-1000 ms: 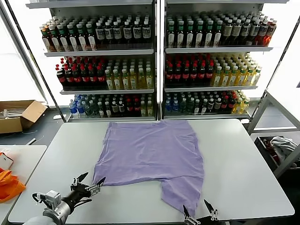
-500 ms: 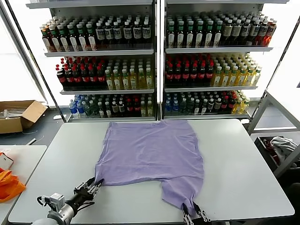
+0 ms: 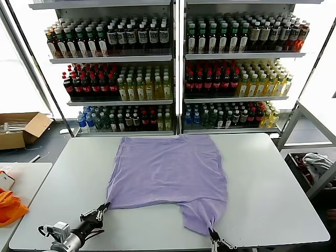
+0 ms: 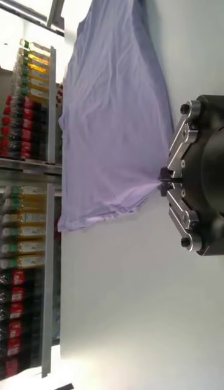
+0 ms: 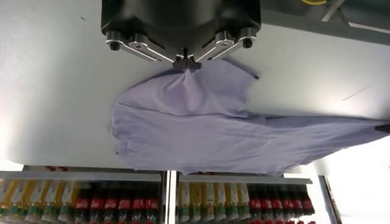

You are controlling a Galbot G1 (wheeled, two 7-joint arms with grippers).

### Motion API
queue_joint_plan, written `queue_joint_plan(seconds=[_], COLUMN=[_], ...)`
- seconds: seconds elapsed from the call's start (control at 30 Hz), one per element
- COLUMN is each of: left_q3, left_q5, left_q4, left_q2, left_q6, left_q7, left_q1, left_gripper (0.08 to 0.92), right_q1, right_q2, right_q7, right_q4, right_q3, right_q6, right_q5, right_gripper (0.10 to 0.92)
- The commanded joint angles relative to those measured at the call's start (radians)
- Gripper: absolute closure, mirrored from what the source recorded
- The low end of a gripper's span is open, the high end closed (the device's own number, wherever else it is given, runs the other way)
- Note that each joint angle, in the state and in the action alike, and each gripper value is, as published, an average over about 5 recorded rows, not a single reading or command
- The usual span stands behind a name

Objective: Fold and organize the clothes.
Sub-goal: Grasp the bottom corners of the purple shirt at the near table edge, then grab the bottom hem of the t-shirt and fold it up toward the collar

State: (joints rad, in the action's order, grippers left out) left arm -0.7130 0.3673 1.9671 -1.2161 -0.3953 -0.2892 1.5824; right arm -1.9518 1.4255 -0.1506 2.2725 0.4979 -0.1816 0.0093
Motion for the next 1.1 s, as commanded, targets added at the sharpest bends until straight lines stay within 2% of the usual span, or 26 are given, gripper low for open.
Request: queue_joint_plan(seconds=[0.03,0.2,0.33,0.6,0.7,1.1], left_q3=[-0.040,-0.075,-0.108,-0.166,-0.161,-0.083], left_q5=[-0.022,-0.029,-0.044,-0.078,-0.069,-0.018], left_q4=[0.175,0.269,0.330,0.344,0.322,0.124], left_q2=[-0.060,-0.086,-0.076,-0.047,-0.040,0.042], left_q6=[0.003,-0.009,-0.020,-0.023,-0.031,-0.077], left_q7=[0.002,0.004,0.002,-0.021,-0.033,-0.096], left_q1=[0.121,0.208,0.278,0.343,0.296,-0.034], left_gripper=[0.898,0.897,0.897,0.897,0.897,0.897], right_q1=[-0.134,-0.264,-0.348,-0.270,-0.189,0.187], right_q2=[-0.035,-0.042,-0.063,-0.088,-0.095,-0.121], right_q7=[-0.053,-0.075,-0.082,-0.082,-0.079,0.048], right_q4=[0.111,0.170,0.193,0.195,0.187,0.054], right_q3=[0.098,0.129,0.138,0.143,0.138,0.131], right_q6=[0.067,0.134,0.193,0.221,0.198,0.042], right_q5=[0.038,0.028,0.024,0.078,0.125,0.251], right_gripper=[0.917,0.917,0.917,0.917,0.917,0.917])
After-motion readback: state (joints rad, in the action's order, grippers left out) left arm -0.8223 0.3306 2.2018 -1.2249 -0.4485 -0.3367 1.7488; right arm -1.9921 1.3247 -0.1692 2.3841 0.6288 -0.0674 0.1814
